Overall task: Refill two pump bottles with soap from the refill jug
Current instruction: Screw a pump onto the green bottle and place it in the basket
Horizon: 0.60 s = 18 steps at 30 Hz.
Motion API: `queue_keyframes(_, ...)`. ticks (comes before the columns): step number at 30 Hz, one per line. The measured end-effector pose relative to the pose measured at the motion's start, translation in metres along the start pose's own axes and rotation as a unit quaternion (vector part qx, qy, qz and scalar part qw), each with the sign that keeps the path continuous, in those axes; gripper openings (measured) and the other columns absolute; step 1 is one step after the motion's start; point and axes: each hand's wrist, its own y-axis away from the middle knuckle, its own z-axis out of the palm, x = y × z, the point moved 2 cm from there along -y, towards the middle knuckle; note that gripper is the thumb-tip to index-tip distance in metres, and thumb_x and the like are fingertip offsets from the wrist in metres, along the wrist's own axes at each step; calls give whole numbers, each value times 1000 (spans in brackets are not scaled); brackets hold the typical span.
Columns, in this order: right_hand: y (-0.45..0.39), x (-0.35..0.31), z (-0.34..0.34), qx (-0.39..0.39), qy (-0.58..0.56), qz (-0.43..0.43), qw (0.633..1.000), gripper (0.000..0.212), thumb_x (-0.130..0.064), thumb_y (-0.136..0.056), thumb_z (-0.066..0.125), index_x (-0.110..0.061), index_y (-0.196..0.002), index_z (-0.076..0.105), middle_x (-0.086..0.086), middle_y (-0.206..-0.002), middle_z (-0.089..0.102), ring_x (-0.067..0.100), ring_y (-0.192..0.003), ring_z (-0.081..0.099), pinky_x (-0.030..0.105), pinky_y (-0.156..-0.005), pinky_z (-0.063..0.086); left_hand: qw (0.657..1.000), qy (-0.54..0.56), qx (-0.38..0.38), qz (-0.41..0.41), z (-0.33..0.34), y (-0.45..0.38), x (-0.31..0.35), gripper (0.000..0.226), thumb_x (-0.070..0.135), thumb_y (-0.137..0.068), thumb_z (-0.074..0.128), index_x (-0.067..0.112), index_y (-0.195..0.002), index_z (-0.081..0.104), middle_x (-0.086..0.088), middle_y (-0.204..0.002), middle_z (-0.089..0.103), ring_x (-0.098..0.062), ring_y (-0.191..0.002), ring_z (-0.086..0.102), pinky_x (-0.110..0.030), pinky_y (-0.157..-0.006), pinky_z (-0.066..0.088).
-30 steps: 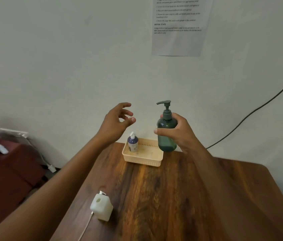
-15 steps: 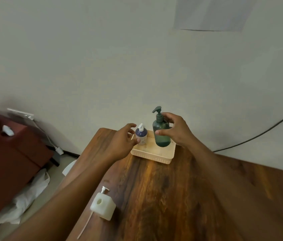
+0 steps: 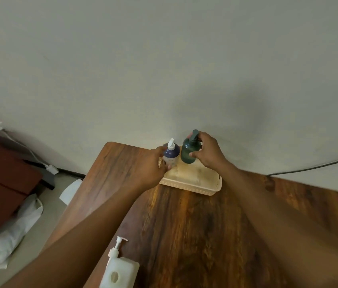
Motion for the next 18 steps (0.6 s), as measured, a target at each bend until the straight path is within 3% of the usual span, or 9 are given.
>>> queue_keyframes(6, -22, 32, 37, 11, 39, 16, 999, 62, -1, -73, 87, -20, -127, 63, 4, -128, 64, 19, -114, 58, 24, -88, 38, 1000, 13, -9, -8, 18, -13, -34, 53, 25, -92, 74, 23, -141, 52, 4, -128, 59, -21, -119, 58, -39, -101, 49)
queue_keyframes(9, -26, 46, 51, 19, 49, 20, 998, 61, 1, -74, 85, -19, -128, 63, 6, -130, 62, 23, -119, 58, 26, -93, 43, 999, 20, -21, -15, 23, -13, -49, 55, 23, -95, 71, 21, -145, 49, 0, -134, 58, -15, -120, 54, -31, -97, 43)
queue_keyframes(12, -26, 58, 61, 23, 52, 19, 998, 63, 2, -75, 84, -18, -130, 62, 7, -131, 62, 24, -123, 57, 31, -102, 45, 999, 18, -30, -27, 28, -14, -60, 56, 23, -97, 70, 16, -148, 48, -4, -139, 58, -20, -126, 54, -30, -98, 40)
queue_keyframes(18, -30, 72, 70, 36, 61, -8, 997, 63, -1, -76, 85, -16, -132, 59, 5, -133, 59, 24, -124, 55, 29, -101, 43, 999, 29, -29, -34, 28, -13, -74, 52, 25, -97, 70, 18, -145, 51, 6, -134, 59, -10, -118, 53, -22, -90, 40)
